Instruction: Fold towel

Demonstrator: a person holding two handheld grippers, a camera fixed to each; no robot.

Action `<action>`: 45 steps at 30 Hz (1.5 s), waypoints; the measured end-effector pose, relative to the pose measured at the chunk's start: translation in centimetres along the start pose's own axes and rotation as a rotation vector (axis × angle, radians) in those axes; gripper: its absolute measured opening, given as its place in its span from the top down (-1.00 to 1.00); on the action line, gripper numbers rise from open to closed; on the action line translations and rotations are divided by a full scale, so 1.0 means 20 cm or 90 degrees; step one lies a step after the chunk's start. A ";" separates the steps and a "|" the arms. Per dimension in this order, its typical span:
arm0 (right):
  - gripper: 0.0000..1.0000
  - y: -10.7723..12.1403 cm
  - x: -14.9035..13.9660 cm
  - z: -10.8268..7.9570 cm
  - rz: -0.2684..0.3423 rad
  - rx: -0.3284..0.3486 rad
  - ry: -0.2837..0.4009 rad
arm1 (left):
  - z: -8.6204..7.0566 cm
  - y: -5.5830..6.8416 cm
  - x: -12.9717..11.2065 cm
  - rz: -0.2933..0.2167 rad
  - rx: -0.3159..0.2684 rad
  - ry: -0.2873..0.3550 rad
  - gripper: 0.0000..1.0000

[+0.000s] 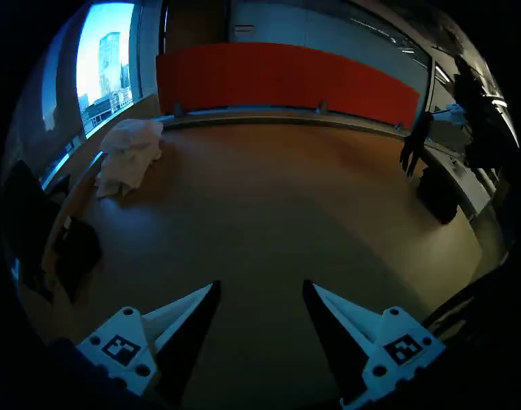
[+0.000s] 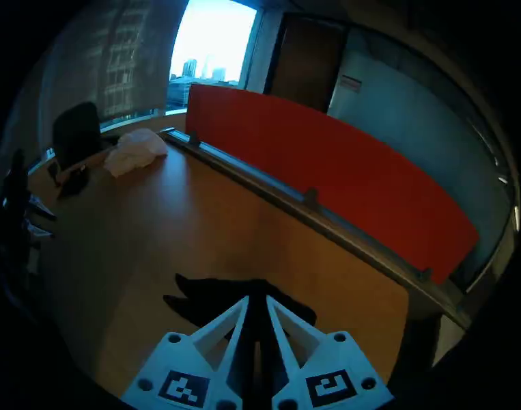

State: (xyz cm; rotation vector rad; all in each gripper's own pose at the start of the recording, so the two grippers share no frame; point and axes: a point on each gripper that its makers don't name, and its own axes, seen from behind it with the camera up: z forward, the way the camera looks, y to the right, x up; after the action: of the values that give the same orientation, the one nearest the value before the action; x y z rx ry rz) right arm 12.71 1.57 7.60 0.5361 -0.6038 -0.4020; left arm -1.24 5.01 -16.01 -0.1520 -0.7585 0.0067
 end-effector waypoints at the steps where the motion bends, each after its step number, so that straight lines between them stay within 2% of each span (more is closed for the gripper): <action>1: 0.96 0.03 -0.01 -0.01 0.001 -0.003 -0.002 | 0.00 0.00 0.00 0.000 0.000 0.000 -0.76; 12: 0.96 0.29 -0.11 -0.06 0.009 -0.039 -0.027 | 0.01 0.04 0.02 0.009 0.004 -0.006 -0.76; 20: 0.96 0.43 -0.19 -0.08 0.014 -0.062 -0.045 | 0.01 0.06 0.03 0.012 0.004 -0.009 -0.76; 35: 0.96 0.50 -0.30 -0.16 0.024 -0.078 -0.064 | 0.03 0.09 0.05 0.020 0.000 -0.010 -0.77; 45: 0.96 0.55 -0.48 -0.30 0.037 -0.100 -0.088 | 0.02 0.12 0.05 0.030 -0.007 -0.008 -0.76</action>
State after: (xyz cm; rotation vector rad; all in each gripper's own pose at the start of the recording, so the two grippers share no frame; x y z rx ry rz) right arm 11.43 17.12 5.76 0.3411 -0.7127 -0.4300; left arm -0.62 7.55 -15.31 -0.1812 -0.7677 0.0482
